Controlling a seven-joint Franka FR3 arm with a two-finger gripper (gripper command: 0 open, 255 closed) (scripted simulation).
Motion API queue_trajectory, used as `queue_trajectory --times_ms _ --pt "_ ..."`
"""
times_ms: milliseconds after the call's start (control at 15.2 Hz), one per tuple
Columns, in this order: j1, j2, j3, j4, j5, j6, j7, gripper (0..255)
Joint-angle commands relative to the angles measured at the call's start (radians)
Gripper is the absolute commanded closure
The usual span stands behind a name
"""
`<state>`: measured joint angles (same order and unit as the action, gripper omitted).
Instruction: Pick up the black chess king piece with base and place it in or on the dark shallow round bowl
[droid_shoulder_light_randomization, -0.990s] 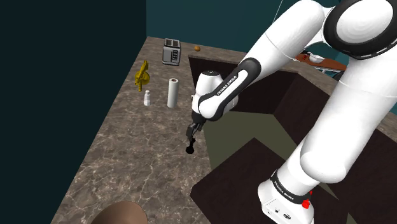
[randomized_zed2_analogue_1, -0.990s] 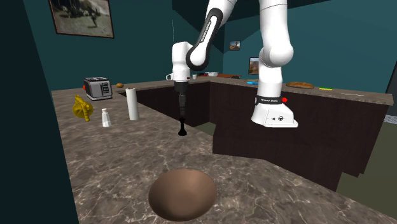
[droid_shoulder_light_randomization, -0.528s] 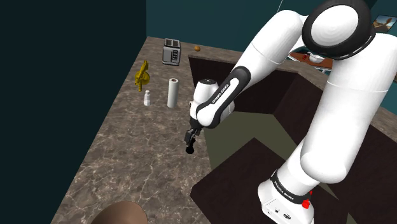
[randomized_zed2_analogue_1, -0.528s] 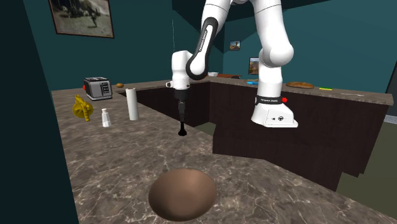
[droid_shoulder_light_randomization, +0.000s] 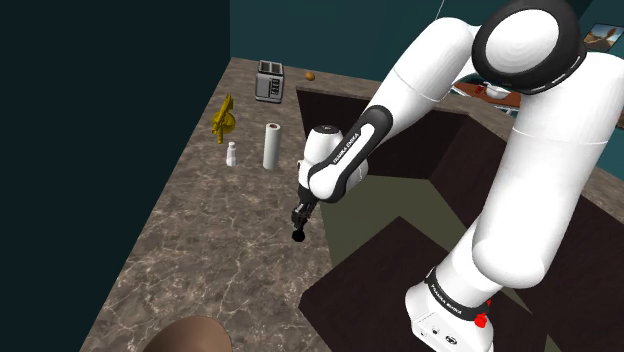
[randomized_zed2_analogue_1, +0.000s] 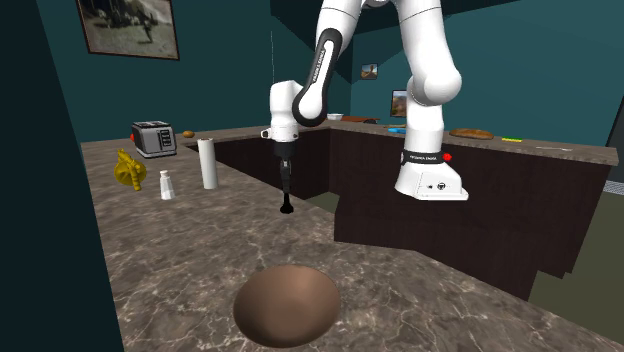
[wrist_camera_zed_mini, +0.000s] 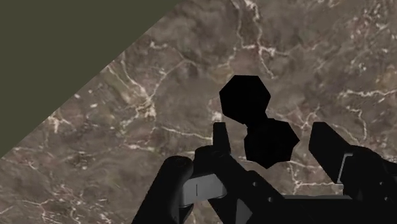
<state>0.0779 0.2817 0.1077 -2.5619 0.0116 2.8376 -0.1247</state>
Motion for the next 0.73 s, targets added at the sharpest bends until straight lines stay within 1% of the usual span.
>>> queue_trajectory --times_ms 0,528,660 --pt "0.0 0.0 0.0 0.0 0.0 0.0 0.0 255" --pt "0.0 0.0 0.0 0.0 0.0 0.0 0.0 255" --pt "-0.003 -0.032 0.005 -0.006 0.006 -0.027 -0.003 255"
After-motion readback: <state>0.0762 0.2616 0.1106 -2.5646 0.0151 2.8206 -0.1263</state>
